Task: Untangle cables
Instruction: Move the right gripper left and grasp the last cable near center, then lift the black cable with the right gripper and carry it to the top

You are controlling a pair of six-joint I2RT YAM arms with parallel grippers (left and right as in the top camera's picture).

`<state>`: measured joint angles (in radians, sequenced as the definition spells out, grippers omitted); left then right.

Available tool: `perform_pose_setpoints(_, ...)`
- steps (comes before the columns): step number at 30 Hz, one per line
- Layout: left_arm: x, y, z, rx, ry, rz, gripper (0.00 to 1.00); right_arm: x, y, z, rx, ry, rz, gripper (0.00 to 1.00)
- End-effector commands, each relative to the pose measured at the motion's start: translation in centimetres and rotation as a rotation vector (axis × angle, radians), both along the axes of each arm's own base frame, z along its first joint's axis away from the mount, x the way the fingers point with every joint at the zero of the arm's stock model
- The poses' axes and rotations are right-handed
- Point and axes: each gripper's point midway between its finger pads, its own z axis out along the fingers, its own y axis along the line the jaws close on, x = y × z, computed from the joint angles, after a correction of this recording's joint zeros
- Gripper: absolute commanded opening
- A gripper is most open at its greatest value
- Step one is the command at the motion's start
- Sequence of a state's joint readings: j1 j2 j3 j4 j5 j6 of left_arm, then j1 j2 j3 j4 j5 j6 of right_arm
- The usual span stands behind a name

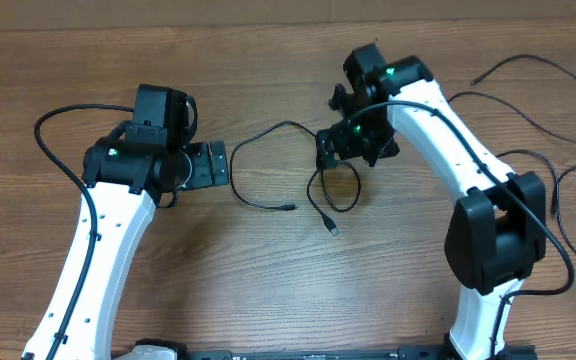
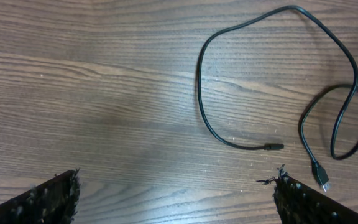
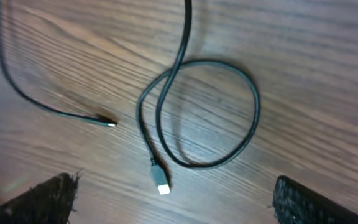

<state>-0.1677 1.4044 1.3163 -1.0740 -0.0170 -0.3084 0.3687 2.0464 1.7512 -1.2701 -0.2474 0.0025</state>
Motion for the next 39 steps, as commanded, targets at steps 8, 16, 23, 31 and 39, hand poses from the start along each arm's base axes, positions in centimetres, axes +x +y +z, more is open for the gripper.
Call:
perform_pose_setpoints(8, 0.3, 0.2, 0.9, 0.0, -0.028, 0.016, 1.0, -0.7, 2.1, -4.3, 0.097, 0.01, -0.052, 1.0)
perform_pose_setpoints(16, 0.3, 0.2, 0.9, 0.0, -0.029, 0.016, 1.0, 0.5, 3.3, -5.6, 0.137, -0.034, -0.143, 1.0)
perform_pose_setpoints(23, 0.3, 0.2, 0.9, 0.0, -0.029, 0.016, 1.0, -0.1, 6.0, -7.2, 0.141, -0.038, -0.086, 0.95)
perform_pose_setpoints(31, 0.3, 0.2, 0.9, 0.0, -0.028, 0.016, 0.99, -0.9, 7.5, -7.5, 0.128, -0.045, -0.055, 0.45)
perform_pose_setpoints(39, 0.3, 0.2, 0.9, 0.0, -0.028, 0.016, 1.0, -0.8, 6.5, -4.0, 0.071, -0.005, -0.07, 0.04)
